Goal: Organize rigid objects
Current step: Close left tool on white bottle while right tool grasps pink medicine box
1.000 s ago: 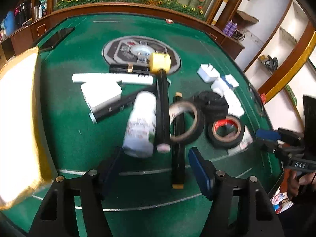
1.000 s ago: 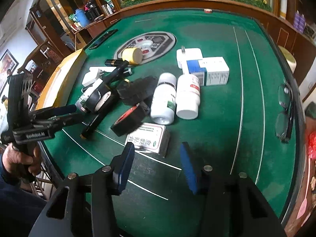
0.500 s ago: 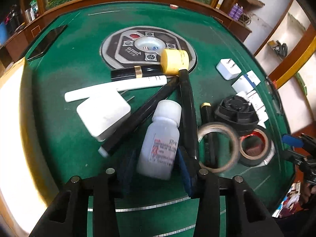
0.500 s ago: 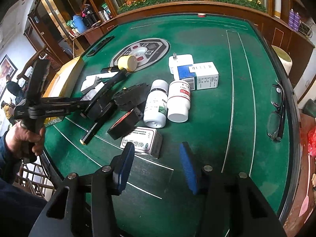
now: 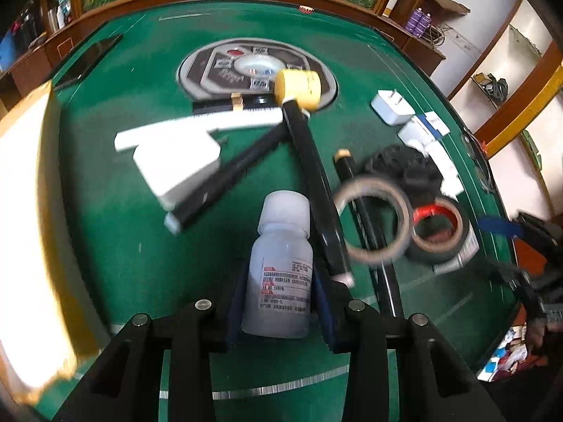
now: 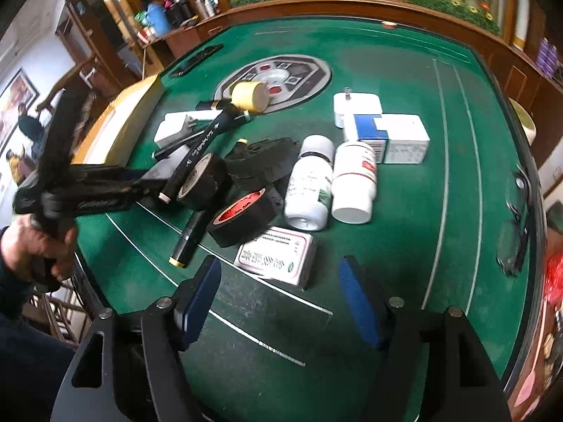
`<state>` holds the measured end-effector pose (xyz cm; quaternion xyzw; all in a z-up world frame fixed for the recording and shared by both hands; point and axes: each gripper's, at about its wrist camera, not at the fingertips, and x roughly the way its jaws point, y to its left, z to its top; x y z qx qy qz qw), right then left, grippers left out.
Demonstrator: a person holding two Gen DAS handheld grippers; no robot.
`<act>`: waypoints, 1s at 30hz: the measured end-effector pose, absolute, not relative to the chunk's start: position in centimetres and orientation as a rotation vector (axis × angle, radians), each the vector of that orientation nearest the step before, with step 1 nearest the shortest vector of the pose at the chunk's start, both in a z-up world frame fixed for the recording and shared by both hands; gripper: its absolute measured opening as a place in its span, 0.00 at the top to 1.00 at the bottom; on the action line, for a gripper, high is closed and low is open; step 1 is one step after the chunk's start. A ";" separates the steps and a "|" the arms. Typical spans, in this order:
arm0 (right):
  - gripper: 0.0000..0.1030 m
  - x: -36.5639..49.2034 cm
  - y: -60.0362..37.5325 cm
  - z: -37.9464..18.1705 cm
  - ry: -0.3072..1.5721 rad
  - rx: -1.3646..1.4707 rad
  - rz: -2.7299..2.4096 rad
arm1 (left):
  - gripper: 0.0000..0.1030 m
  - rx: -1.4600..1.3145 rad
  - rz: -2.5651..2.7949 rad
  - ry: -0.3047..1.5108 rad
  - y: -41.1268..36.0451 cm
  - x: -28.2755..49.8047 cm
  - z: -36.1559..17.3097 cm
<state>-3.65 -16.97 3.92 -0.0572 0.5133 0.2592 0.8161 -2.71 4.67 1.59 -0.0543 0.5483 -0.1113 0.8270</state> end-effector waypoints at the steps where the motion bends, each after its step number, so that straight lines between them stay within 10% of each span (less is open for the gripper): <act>1: 0.33 -3.3 -16.8 3.7 1.096 -0.124 0.561 | 0.63 -0.125 -0.236 1.167 4.9 -3.2 1.6; 23: 0.32 -4.4 -13.5 3.6 1.156 -0.227 0.769 | 0.63 -0.102 -0.194 1.160 4.4 -3.2 1.5; 26: 0.65 -4.7 -11.9 2.4 1.182 -0.301 0.741 | 0.64 -0.088 -0.192 1.154 4.2 -3.4 1.5; 30: 0.65 -5.0 -12.6 2.6 1.196 -0.259 0.727 | 0.64 -0.139 -0.208 1.145 4.7 -4.3 1.8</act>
